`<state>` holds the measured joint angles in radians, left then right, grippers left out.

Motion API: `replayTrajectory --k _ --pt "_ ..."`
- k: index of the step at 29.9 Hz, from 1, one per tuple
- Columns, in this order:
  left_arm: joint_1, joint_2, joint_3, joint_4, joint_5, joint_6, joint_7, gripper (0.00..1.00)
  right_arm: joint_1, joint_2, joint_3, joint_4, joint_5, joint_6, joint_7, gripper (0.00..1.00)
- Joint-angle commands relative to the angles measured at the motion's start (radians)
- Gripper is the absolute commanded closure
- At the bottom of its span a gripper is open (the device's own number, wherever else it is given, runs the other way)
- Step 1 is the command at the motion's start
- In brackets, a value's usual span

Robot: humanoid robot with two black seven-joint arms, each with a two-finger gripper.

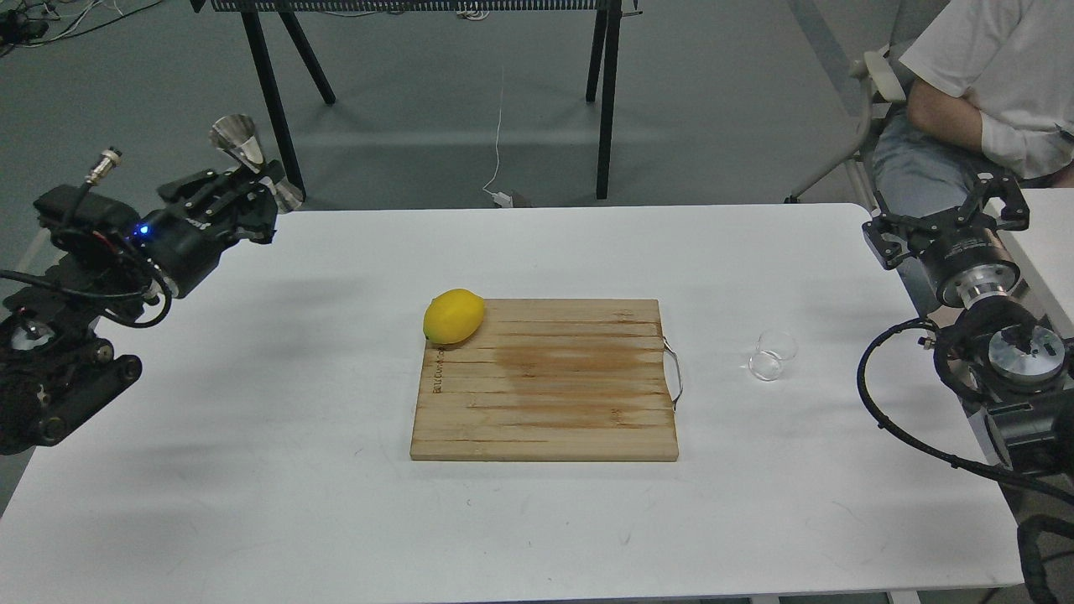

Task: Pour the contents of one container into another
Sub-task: 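Carry the jigger onto the cutting board and set it down upright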

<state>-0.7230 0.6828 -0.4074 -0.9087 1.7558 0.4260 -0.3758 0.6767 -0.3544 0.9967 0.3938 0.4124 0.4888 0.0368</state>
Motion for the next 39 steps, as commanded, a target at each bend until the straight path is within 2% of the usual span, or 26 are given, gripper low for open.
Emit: replayTrajectory --k 1,4,8,11,15,18,25,30,39 --pt "-0.027 -0.011 0.019 -0.149 0.086 -0.081 0.000 0.93 -0.005 -0.020 0.002 -0.001 0.000 0.000 0.000 0.00" --pt "-0.039 -0.075 0.022 -0.182 0.190 -0.144 0.011 0.95 -0.009 -0.029 0.003 -0.001 0.000 0.000 0.000 0.00" --pt "-0.033 -0.187 0.025 -0.173 0.397 -0.161 0.032 0.95 -0.011 -0.029 0.005 -0.001 0.000 0.000 0.000 0.00" --pt "-0.026 -0.259 0.058 -0.165 0.426 -0.161 0.034 0.95 -0.012 -0.028 0.005 -0.001 0.000 0.000 0.000 0.00" --pt "-0.024 -0.371 0.108 -0.116 0.426 -0.170 0.052 0.95 -0.014 -0.029 0.006 -0.001 0.000 0.000 0.000 0.00" --pt "-0.018 -0.428 0.127 -0.072 0.426 -0.222 0.071 0.95 -0.014 -0.029 0.006 0.000 0.000 0.000 0.000 0.00" --pt "0.005 -0.566 0.128 0.082 0.426 -0.225 0.086 0.95 -0.014 -0.029 0.006 0.000 0.000 0.000 0.000 0.00" --pt "0.004 -0.609 0.128 0.180 0.426 -0.227 0.110 0.94 -0.014 -0.029 0.006 0.000 0.000 0.000 0.000 0.00" --pt "0.005 -0.611 0.128 0.211 0.426 -0.224 0.113 0.94 -0.012 -0.028 0.002 0.000 0.000 0.000 0.000 0.00"
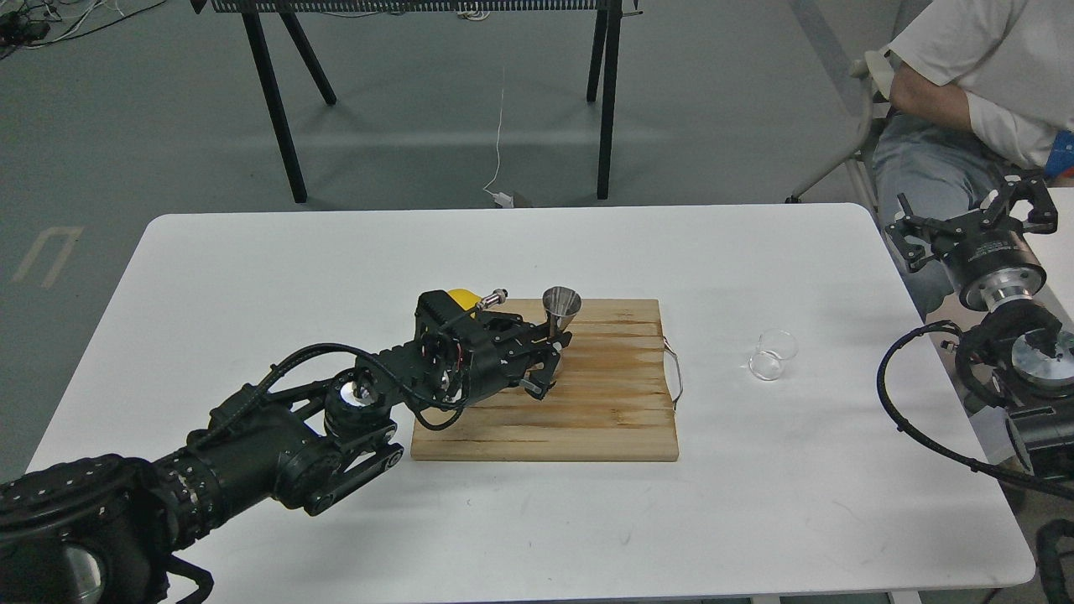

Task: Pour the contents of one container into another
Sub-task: 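Carry the jigger onto the cutting board and set it down upright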

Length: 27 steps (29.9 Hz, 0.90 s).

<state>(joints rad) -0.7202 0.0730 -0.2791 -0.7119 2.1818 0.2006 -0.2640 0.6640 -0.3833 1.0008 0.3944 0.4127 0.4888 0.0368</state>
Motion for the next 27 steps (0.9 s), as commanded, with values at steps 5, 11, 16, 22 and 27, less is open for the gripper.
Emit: replayTrajectory --k 5,11,16,22,27 --pt "0.002 -0.002 0.000 0.017 0.000 0.002 0.002 0.92 -0.003 0.000 -0.002 0.000 0.000 0.000 0.000 0.00" --pt "0.004 -0.002 0.001 0.018 0.000 0.002 0.002 0.85 -0.004 0.000 -0.002 0.000 0.000 0.000 0.000 0.00" --pt "0.008 -0.015 0.001 0.032 0.000 0.000 0.002 0.83 -0.003 0.001 -0.004 0.000 0.000 0.000 0.000 0.00" --pt "0.010 -0.013 0.008 0.035 0.000 0.000 0.002 0.79 -0.004 0.001 -0.007 0.000 0.000 0.000 0.000 0.00" --pt "0.010 -0.016 0.035 0.034 0.000 0.000 0.003 0.71 -0.004 0.001 -0.008 0.001 0.000 0.000 0.000 0.00"
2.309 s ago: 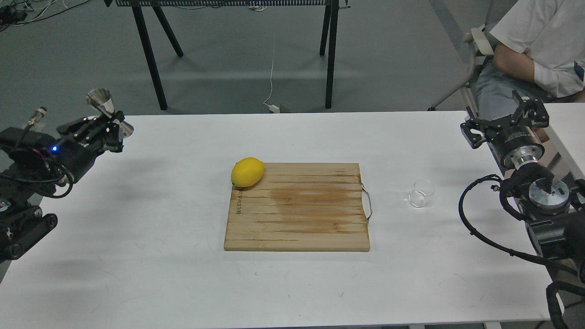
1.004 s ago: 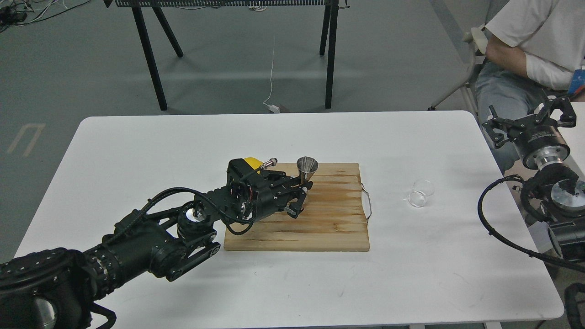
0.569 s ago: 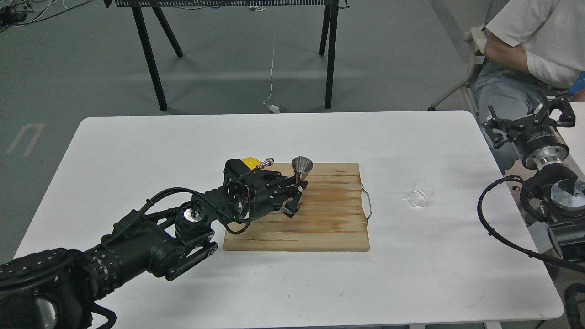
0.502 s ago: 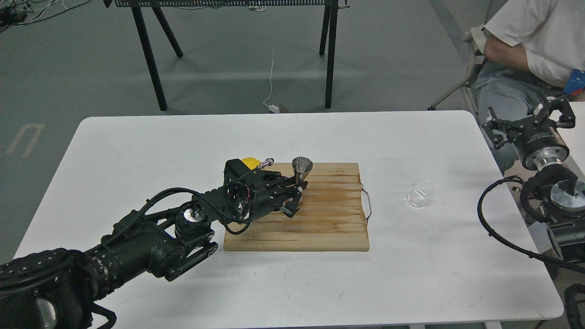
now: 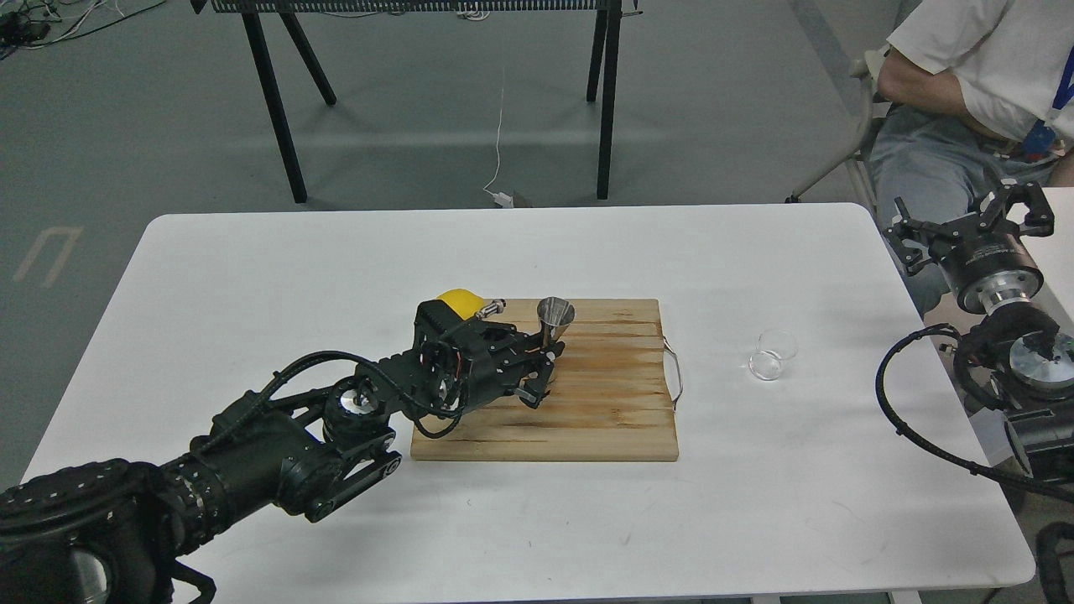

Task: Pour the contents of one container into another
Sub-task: 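Carry the jigger onto the cutting board and set it down upright, then release the jigger and raise the left gripper back to rest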

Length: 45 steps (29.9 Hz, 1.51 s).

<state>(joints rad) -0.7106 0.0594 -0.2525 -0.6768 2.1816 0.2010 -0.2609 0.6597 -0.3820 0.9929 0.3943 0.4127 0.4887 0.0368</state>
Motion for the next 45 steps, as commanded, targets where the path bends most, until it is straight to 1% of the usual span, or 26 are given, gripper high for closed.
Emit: replayTrajectory --k 1,4,5,13,15,22,23,25,29,34,40,43,45 --pt "0.003 -0.003 0.009 -0.003 0.000 0.000 0.000 0.65 0.000 0.000 0.000 0.001 0.000 0.000 0.000 0.00" --pt "0.013 -0.003 0.009 -0.004 0.000 0.000 0.000 0.59 0.000 0.000 0.000 0.001 0.000 0.000 0.000 0.00" --pt "0.014 -0.003 0.009 -0.004 0.000 0.000 0.000 0.54 0.000 0.000 0.000 0.001 0.000 0.000 0.000 0.00" --pt "0.010 0.003 0.007 -0.017 0.000 0.000 -0.001 0.40 0.000 0.000 0.000 0.001 0.000 0.000 0.000 0.00" --pt "0.010 0.005 0.009 -0.020 0.000 0.000 -0.003 0.37 0.000 0.000 0.000 0.001 0.000 0.000 0.000 0.00" --pt "0.011 0.010 0.010 -0.035 0.000 0.000 -0.003 0.34 0.000 -0.001 0.001 0.001 0.000 0.000 0.000 0.00" --pt "0.011 0.013 0.010 -0.041 0.000 0.000 -0.006 0.32 0.000 -0.001 0.001 0.001 0.000 0.000 0.000 0.00" --pt "0.011 0.023 0.010 -0.058 0.000 -0.003 -0.008 0.29 0.000 -0.001 0.001 0.001 0.000 0.000 0.000 0.00" --pt "0.013 0.074 0.027 -0.082 0.000 -0.005 -0.011 0.28 -0.003 -0.001 0.001 0.001 0.000 0.000 0.000 0.00" --pt "0.025 0.163 0.029 -0.170 0.000 -0.005 -0.015 0.27 -0.005 -0.001 0.001 0.001 0.000 0.000 0.000 0.00" --pt "0.062 0.312 0.009 -0.341 0.000 -0.005 -0.017 0.24 -0.003 -0.001 0.003 0.001 0.000 0.000 0.000 0.00" --pt "0.097 0.401 -0.042 -0.447 0.000 -0.005 -0.017 0.23 -0.005 -0.006 0.001 0.001 0.000 0.000 0.000 0.00" --pt "0.124 0.444 -0.092 -0.483 0.000 0.000 -0.017 0.22 -0.009 -0.009 0.000 0.001 0.000 0.000 0.000 0.00"
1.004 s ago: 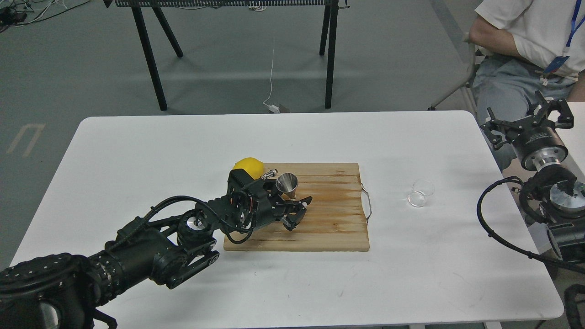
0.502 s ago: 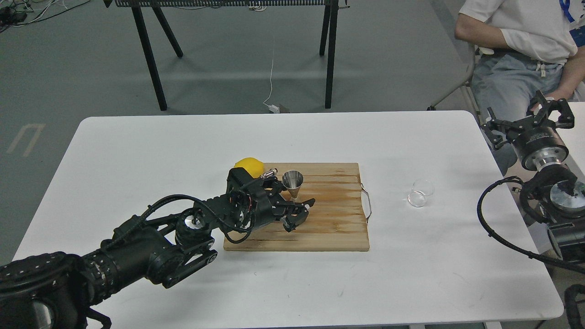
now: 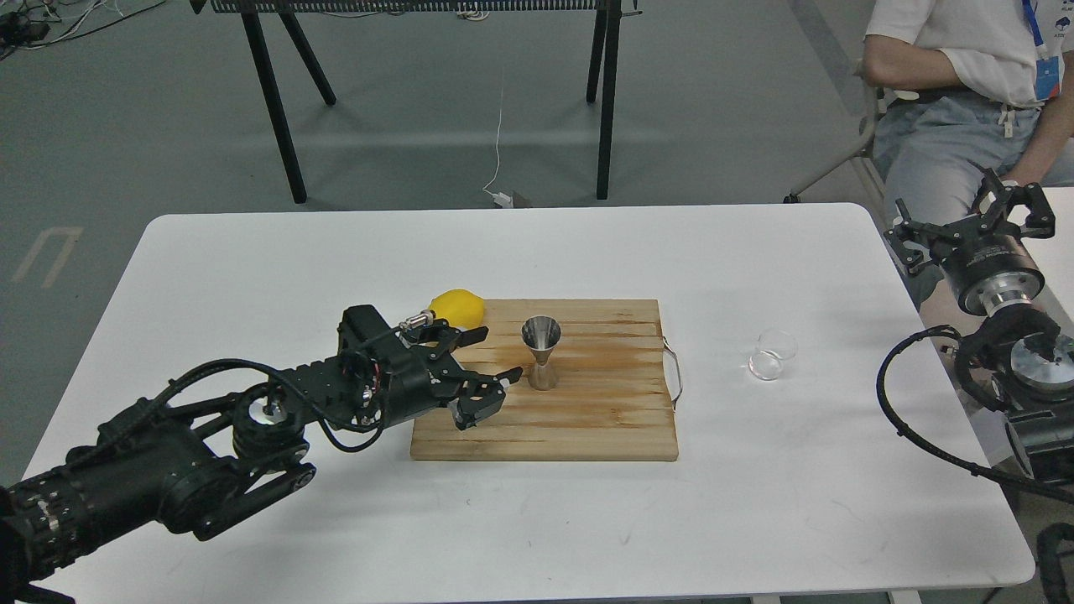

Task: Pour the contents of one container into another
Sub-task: 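Release the jigger and raise the left gripper back to rest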

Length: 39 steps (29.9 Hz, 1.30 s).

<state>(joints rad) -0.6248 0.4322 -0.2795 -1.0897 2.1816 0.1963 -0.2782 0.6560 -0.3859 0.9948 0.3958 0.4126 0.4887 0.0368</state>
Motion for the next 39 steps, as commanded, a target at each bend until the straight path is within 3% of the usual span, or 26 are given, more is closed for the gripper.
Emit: replayTrajectory --k 1,3,7,15,21,24,31,35,39 --pt "0.053 0.086 -0.098 -0.081 0.000 0.006 -0.002 0.22 -0.012 -0.005 -0.001 0.000 0.000 0.000 0.000 0.00" --pt "0.069 0.103 -0.151 -0.087 0.000 0.012 -0.019 0.22 -0.025 -0.005 0.007 0.000 0.000 0.000 0.000 0.00" --pt "0.071 0.114 -0.224 -0.087 -0.190 0.009 -0.108 0.22 -0.055 -0.030 0.012 0.049 0.000 0.000 0.000 0.00" --pt "0.053 0.111 -0.319 -0.087 -0.776 -0.014 -0.122 0.21 -0.221 -0.152 0.051 0.352 0.020 0.000 -0.006 0.02" --pt "0.053 0.100 -0.472 -0.072 -1.225 -0.200 -0.111 0.13 -0.384 -0.168 0.114 0.607 0.023 0.000 0.000 0.02" --pt "0.053 0.100 -0.529 -0.039 -1.445 -0.299 -0.116 0.04 -0.409 -0.166 0.116 0.617 0.023 0.000 0.005 0.00" --pt "0.060 0.073 -0.599 0.094 -1.882 -0.547 -0.125 0.01 -0.487 -0.145 0.102 0.617 0.031 0.000 0.000 0.01" --pt "0.056 0.039 -0.598 0.209 -2.046 -0.592 -0.122 0.00 -0.515 -0.073 0.116 0.615 0.061 0.000 0.002 0.01" --pt "0.056 0.037 -0.600 0.231 -2.073 -0.597 -0.121 0.00 -0.578 -0.038 0.104 0.633 0.092 0.000 0.000 0.01"
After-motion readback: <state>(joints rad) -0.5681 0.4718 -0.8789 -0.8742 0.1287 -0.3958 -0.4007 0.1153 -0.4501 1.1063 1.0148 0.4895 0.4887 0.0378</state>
